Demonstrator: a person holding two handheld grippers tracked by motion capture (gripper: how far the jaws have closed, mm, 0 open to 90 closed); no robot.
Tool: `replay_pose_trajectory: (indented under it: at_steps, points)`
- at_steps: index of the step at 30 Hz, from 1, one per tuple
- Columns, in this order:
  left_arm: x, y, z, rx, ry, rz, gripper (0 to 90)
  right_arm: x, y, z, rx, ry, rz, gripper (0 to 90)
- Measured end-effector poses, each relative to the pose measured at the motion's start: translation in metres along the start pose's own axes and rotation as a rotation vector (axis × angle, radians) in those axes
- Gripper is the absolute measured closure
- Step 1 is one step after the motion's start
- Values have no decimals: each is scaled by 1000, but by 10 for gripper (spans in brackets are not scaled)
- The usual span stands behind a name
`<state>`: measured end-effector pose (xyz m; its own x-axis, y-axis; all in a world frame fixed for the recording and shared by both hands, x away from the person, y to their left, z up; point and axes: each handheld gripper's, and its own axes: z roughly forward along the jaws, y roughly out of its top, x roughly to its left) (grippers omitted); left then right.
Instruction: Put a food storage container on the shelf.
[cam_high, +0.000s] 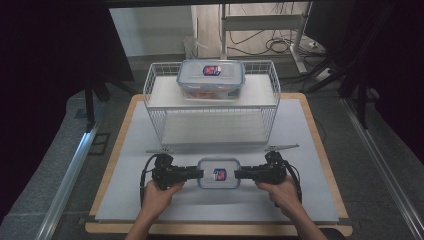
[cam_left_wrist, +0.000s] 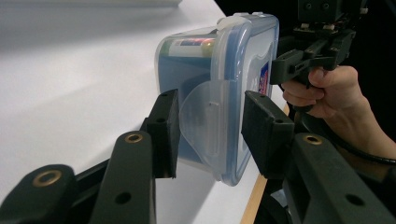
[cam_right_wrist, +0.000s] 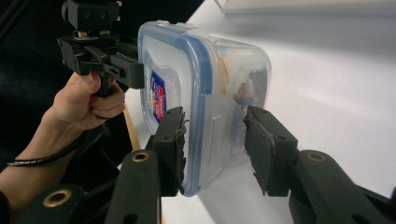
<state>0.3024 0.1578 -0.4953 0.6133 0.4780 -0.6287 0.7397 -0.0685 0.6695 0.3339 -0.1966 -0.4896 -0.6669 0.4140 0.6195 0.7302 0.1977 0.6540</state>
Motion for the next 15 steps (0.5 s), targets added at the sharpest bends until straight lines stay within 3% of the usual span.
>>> replay_pose_trajectory:
  at_steps: [7,15]
  points:
    - [-11,22,-9,-13,11,34,579,10,19,-7,-28,-2,-11,586]
    - [-25,56,-25,-52,18,80,579,28,56,-18,-57,-12,-60,584]
